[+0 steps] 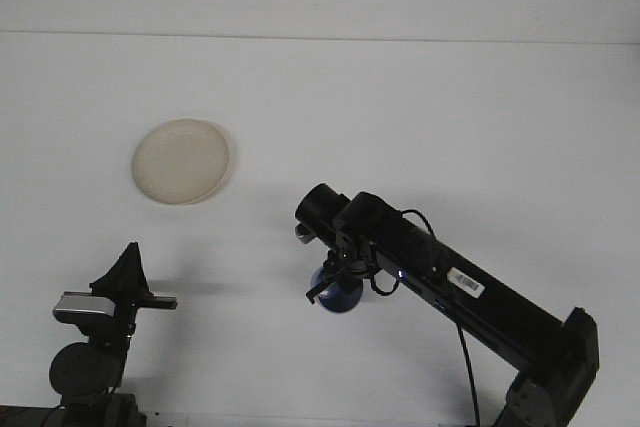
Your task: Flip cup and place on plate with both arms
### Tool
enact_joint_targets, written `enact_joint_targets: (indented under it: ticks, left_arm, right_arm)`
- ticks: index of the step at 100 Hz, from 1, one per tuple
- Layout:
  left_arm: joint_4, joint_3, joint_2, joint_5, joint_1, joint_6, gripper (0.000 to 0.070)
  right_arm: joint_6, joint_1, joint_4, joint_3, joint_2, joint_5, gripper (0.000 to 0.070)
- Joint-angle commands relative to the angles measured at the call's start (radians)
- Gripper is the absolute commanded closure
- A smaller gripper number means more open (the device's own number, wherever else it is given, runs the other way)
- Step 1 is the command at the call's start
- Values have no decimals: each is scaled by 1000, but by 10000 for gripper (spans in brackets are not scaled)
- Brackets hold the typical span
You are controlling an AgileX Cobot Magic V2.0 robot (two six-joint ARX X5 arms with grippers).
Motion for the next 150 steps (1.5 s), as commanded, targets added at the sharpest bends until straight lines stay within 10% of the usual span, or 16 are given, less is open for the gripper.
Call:
enact_joint_targets:
  ticks: [1, 51, 85, 150]
  left_arm:
    - [11, -19, -1, 4, 0, -6, 689]
    - [11, -19, -1, 4, 0, -6, 689]
    - [11, -19, -1, 4, 0, -6, 689]
    - [11, -19, -1, 4, 0, -6, 689]
  right_arm:
    - [-24, 10, -21, 26, 37, -11, 700]
    - [-72, 11, -17, 26, 107, -37, 681]
    - [-72, 5, -17, 45, 107, -37, 327]
    - [-152, -113, -31, 179, -11, -70, 270]
